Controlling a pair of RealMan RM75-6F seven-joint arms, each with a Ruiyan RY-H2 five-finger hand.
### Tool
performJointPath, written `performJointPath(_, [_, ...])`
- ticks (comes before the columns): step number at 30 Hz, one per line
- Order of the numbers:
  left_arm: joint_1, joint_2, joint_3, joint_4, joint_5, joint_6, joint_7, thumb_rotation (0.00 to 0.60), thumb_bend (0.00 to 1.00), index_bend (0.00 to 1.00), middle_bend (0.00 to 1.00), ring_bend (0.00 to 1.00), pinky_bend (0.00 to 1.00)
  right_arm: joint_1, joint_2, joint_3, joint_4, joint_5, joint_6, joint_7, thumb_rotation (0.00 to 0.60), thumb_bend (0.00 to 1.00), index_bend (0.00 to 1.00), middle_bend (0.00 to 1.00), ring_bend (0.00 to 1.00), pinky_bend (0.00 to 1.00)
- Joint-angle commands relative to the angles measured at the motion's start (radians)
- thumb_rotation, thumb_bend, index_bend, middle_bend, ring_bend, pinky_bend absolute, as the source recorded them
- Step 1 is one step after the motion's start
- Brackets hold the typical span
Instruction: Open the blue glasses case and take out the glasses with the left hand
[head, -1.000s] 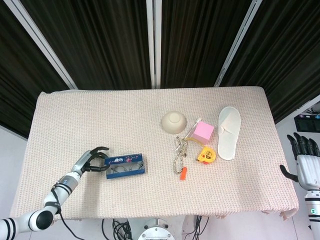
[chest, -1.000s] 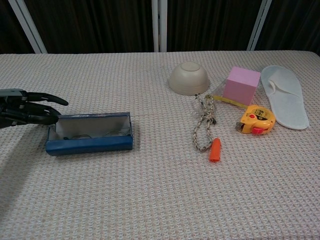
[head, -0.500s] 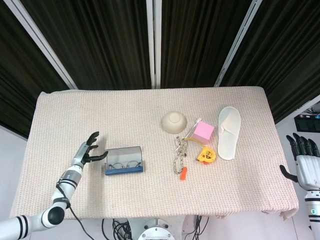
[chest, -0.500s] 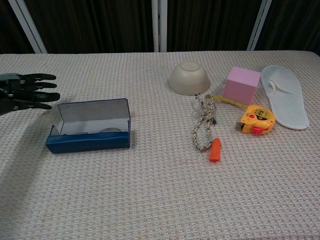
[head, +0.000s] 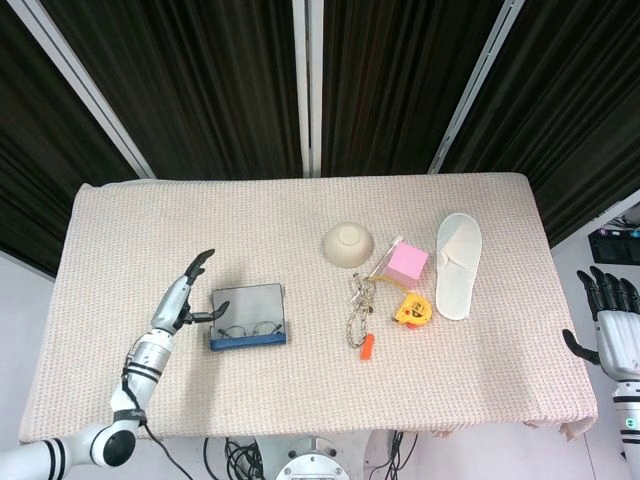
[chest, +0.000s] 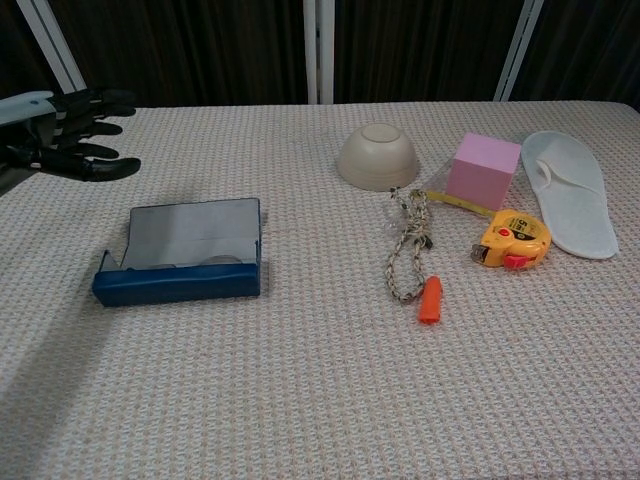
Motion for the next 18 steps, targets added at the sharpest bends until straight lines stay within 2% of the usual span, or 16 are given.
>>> performJointPath(1, [0.003, 0.075, 0.172, 0.141, 0.392, 0.099, 0.028, 0.600, 0.29, 0.05, 0.05, 0.00, 0.12, -0.001, -0.001, 0.000, 0.002, -0.003, 0.002, 0.002, 0.600, 0.23, 0.00, 0.00, 0.00, 0.00])
performJointPath(5, [0.003, 0.100, 0.232, 0.168, 0.504, 0.144, 0.056, 0.600, 0.29, 0.06, 0.11, 0.00, 0.12, -0.001, -0.004, 0.000, 0.001, -0.004, 0.005, -0.003, 0.600, 0.23, 0.00, 0.00, 0.00, 0.00])
performJointPath(10, [-0.026, 0.125, 0.303, 0.159, 0.645, 0.185, -0.027, 0.600, 0.35, 0.06, 0.22, 0.00, 0.12, -0.001, -0.006, 0.000, -0.007, -0.006, 0.009, -0.014, 0.600, 0.23, 0.00, 0.00, 0.00, 0.00])
performJointPath(13, [-0.045, 0.116, 0.329, 0.174, 0.721, 0.209, -0.009, 0.600, 0.38, 0.05, 0.26, 0.00, 0.12, 0.000, -0.005, 0.000, -0.013, -0.007, 0.011, -0.020, 0.600, 0.23, 0.00, 0.00, 0.00, 0.00])
performJointPath(18, [-0.072, 0.082, 0.338, 0.191, 0.749, 0.186, 0.041, 0.600, 0.41, 0.03, 0.29, 0.00, 0.12, 0.000, -0.004, 0.000, -0.016, -0.006, 0.010, -0.023, 0.600, 0.23, 0.00, 0.00, 0.00, 0.00])
